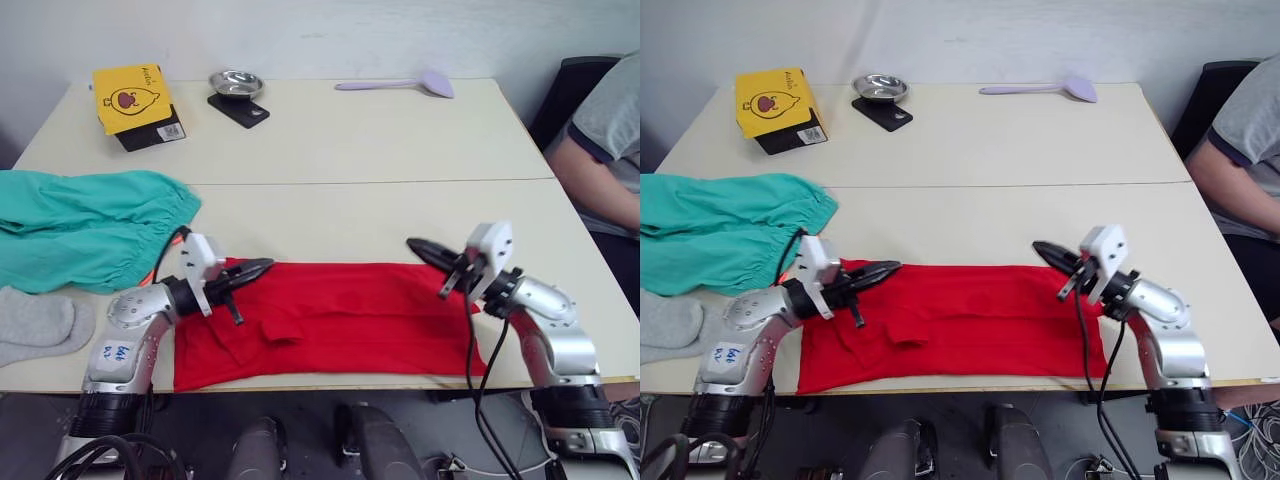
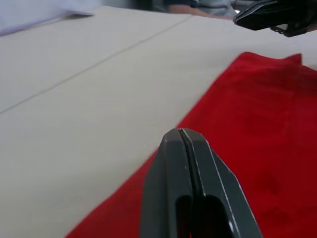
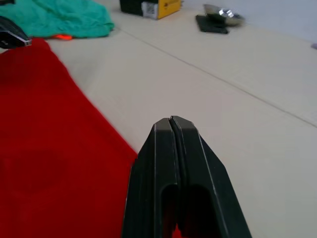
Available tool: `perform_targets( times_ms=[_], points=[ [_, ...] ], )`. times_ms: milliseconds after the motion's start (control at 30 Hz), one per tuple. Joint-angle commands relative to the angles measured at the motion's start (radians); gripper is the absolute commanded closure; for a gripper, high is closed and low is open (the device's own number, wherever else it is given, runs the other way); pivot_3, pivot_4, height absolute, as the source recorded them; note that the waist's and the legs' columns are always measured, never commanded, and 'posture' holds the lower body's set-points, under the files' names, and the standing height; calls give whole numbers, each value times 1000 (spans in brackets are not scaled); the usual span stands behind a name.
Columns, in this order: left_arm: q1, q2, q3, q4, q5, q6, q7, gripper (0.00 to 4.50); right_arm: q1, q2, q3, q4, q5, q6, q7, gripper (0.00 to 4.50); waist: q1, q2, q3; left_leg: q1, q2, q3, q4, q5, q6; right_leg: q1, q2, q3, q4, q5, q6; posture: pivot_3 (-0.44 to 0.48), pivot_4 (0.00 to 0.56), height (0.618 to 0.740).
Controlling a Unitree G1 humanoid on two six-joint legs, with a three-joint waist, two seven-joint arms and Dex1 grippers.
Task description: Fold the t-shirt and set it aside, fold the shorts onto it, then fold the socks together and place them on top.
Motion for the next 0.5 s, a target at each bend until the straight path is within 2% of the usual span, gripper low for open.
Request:
perform_targets(
  times_ms=[33, 167, 333, 500],
  points=[
    [22, 15, -43, -30, 62, 23, 32, 4483, 35, 18, 82, -23, -96, -3, -44, 4500, 0, 0, 0, 0, 0, 0, 0, 0, 0, 0, 0, 0, 0, 0, 0, 0, 150, 740],
    [56, 37, -44, 0, 119, 35, 63, 4483, 56, 10, 52, 42, -134, -27, -91, 4500, -1, 0, 0, -1, 0, 0, 0, 0, 1, -1, 0, 0, -1, 0, 0, 0, 150, 740],
    [71, 75, 52, 71, 111, -20, 82, 4483, 78, -54, -41, 104, -102, -54, -57, 4500, 2, -1, 0, 0, 0, 0, 0, -1, 1, 0, 0, 0, -1, 0, 0, 0, 150, 740],
    [131, 135, 188, 26, -61, -122, -128, 4483, 90, -85, -96, 74, 6, -71, 61, 4500, -3, -1, 0, 0, 0, 0, -3, -1, 1, -1, 0, 0, -2, -1, -1, 0, 150, 740]
  ],
)
